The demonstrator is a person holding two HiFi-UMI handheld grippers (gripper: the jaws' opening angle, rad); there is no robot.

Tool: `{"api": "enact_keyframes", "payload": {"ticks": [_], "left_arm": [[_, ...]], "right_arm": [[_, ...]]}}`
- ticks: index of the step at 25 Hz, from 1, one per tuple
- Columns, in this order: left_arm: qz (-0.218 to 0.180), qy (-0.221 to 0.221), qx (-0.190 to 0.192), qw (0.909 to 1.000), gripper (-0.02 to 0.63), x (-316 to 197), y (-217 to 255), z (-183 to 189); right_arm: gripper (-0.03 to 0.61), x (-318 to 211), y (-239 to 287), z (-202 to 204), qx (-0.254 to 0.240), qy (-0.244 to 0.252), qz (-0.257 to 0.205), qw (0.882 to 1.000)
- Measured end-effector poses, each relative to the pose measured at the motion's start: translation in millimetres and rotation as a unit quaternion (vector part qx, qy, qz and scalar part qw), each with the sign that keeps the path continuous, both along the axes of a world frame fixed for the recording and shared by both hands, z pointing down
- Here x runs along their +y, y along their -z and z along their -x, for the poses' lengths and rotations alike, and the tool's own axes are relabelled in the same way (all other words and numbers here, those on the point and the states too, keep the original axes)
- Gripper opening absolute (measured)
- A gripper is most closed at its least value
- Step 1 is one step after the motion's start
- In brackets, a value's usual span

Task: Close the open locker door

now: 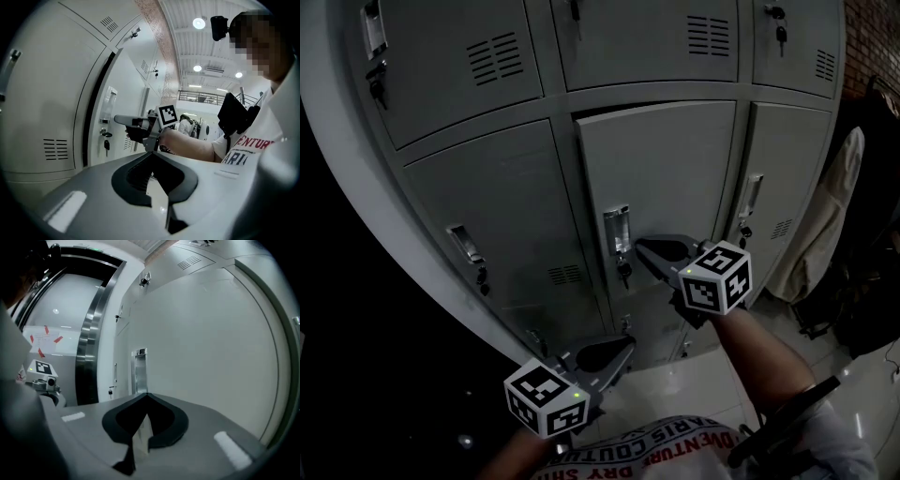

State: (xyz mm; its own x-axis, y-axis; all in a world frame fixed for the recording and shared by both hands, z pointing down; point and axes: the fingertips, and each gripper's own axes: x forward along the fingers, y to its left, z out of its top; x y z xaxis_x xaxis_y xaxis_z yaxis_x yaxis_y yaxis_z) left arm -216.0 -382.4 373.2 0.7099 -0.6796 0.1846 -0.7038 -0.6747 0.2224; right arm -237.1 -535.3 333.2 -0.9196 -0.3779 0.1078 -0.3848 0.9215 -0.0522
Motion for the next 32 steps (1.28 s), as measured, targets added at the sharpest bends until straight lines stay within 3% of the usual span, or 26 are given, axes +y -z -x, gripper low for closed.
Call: {"api": "enact_keyframes", "payload": {"ticks": [11,19,24,27,32], "left_arm": [[0.005,0.025,0.009,0.9996,0.005,4.7,-4.7,30.1],[-0.001,0.025,0.012,0.9996,0.005,9.4,-2.6,32.4],[-0.014,0.037,-0.006,0.9992,0.005,26.5,1.0,34.9],[0.002,0.054,-0.020,0.9984,0.005,37.1,-23.2,39.7],[0.041,0.063,0.002,0.9972,0.005,72.6,-55.9,23.1]], "right_arm": [[-0.005,-45.4,-9.8,10.3,0.014,-0.092,-0.028,0.995],[-0.005,-43.7,-10.0,10.1,0.026,-0.103,-0.036,0.994],[-0.005,-3.5,-17.4,5.7,0.062,-0.076,-0.048,0.994],[-0.005,22.1,-36.6,-18.8,0.066,-0.061,-0.010,0.996],[-0.005,91.3,-94.5,-75.4,0.076,-0.038,0.072,0.994]]}}
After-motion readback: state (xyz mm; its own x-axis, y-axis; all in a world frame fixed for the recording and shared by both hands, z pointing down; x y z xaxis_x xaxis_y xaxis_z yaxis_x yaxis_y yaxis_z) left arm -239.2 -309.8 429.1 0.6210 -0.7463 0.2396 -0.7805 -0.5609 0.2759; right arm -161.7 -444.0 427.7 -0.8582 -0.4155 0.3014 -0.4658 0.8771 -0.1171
